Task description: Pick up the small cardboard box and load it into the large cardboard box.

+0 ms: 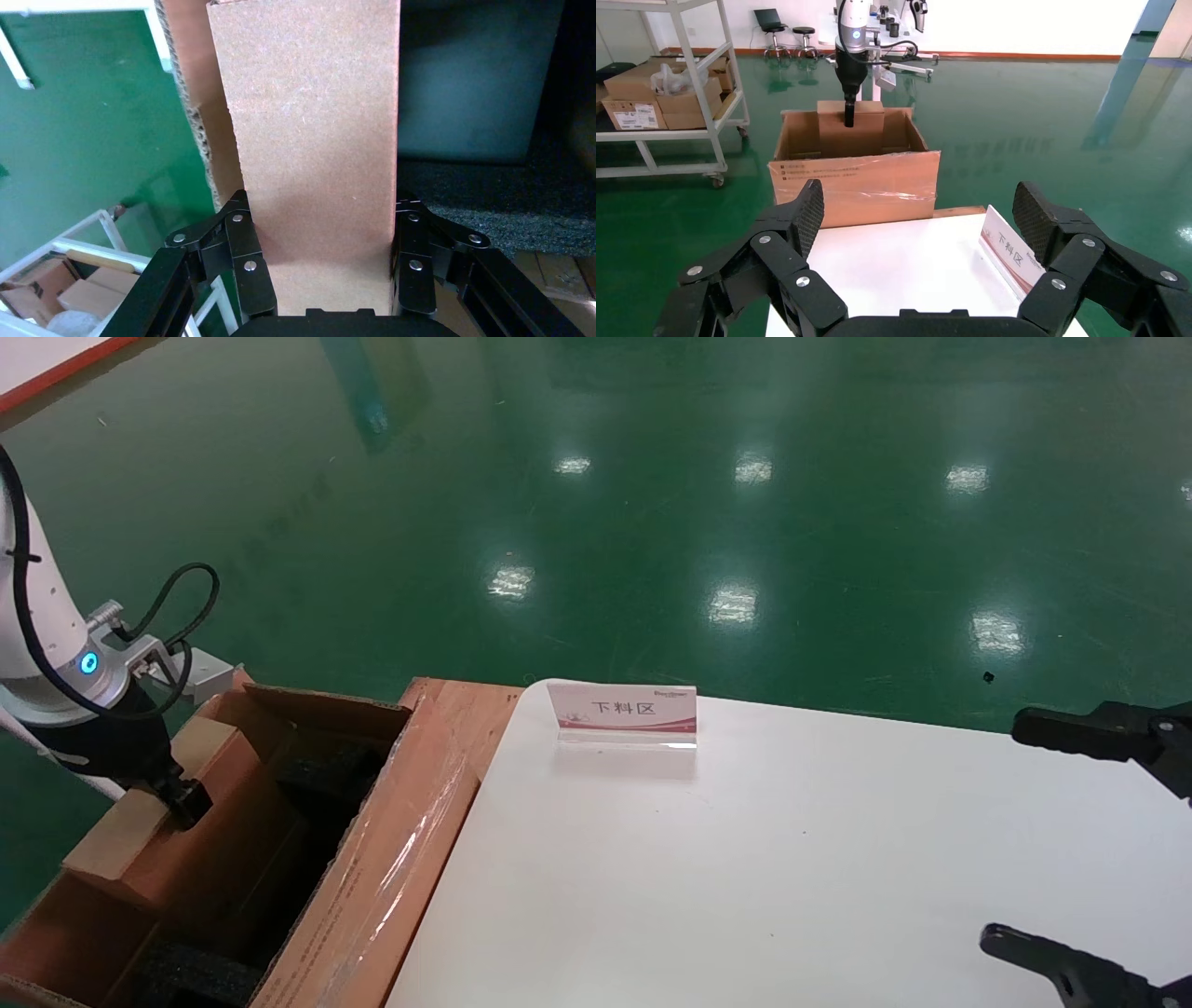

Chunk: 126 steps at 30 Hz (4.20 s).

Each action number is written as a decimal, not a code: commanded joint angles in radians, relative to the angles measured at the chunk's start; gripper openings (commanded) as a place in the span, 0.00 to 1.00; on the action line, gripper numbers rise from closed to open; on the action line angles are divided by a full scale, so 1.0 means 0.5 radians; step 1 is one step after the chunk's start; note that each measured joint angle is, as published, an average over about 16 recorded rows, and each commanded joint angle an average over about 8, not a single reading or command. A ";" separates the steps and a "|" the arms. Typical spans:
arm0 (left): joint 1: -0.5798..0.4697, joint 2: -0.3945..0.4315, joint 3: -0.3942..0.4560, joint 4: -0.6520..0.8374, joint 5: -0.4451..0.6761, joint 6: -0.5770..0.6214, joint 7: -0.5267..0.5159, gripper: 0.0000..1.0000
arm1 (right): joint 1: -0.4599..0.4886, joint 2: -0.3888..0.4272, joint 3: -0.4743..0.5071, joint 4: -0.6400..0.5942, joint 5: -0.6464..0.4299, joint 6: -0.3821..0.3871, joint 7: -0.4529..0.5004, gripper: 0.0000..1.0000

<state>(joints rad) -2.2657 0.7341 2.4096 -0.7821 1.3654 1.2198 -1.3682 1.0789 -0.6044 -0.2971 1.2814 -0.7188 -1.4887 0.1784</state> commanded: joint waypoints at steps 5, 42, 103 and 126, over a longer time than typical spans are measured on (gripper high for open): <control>0.097 0.022 -0.009 0.115 -0.038 -0.020 0.045 0.00 | 0.000 0.000 -0.001 0.000 0.000 0.000 0.000 1.00; 0.205 0.057 -0.023 0.272 -0.085 -0.024 0.116 1.00 | 0.000 0.001 -0.002 -0.001 0.001 0.001 -0.001 1.00; 0.903 -0.362 -2.254 -0.906 -0.739 0.031 1.352 1.00 | 0.002 0.002 -0.006 -0.005 0.003 0.002 -0.004 1.00; 2.007 -0.275 -3.751 -0.979 -1.135 0.419 2.105 1.00 | 0.003 0.003 -0.008 -0.005 0.005 0.003 -0.006 1.00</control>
<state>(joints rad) -1.2625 0.5965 0.5345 -1.2717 0.7981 1.4295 -0.3159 1.0803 -0.6027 -0.3012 1.2791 -0.7163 -1.4872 0.1756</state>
